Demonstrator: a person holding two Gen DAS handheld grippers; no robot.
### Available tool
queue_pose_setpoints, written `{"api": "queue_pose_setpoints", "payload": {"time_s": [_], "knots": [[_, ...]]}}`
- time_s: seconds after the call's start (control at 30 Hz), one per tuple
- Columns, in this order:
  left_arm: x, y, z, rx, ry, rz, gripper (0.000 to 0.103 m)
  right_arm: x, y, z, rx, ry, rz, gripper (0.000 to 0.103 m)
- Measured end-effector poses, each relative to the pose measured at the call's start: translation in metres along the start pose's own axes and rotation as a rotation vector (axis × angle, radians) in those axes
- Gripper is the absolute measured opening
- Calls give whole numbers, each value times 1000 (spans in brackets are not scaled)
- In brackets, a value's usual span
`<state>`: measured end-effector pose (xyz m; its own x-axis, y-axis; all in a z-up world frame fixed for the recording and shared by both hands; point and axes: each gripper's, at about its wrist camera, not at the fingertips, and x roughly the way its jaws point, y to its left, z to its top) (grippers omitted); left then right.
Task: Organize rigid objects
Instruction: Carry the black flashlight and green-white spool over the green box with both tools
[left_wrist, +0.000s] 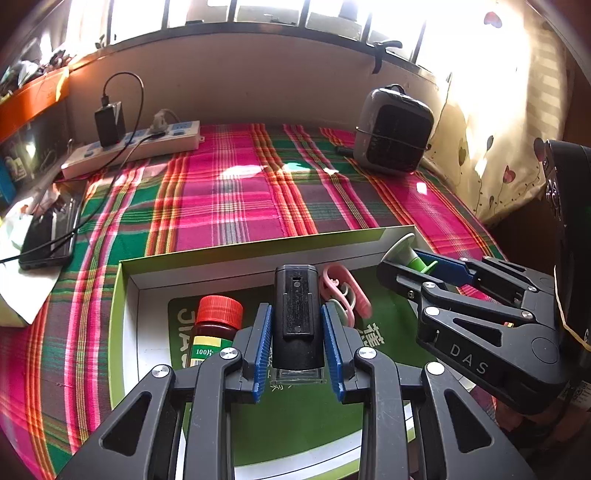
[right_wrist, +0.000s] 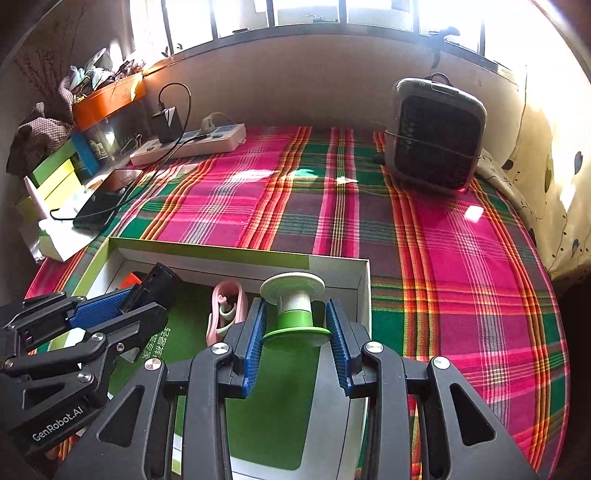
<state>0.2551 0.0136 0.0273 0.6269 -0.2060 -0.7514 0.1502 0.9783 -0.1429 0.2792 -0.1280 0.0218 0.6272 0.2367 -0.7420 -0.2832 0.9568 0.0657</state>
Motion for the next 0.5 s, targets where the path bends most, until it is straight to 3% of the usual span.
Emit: {"api": "queue_pose_setpoints", "payload": {"time_s": [0.5], "knots": [[15, 3, -1, 0, 30, 19, 26, 16, 1, 3, -3, 16, 5, 35]]}}
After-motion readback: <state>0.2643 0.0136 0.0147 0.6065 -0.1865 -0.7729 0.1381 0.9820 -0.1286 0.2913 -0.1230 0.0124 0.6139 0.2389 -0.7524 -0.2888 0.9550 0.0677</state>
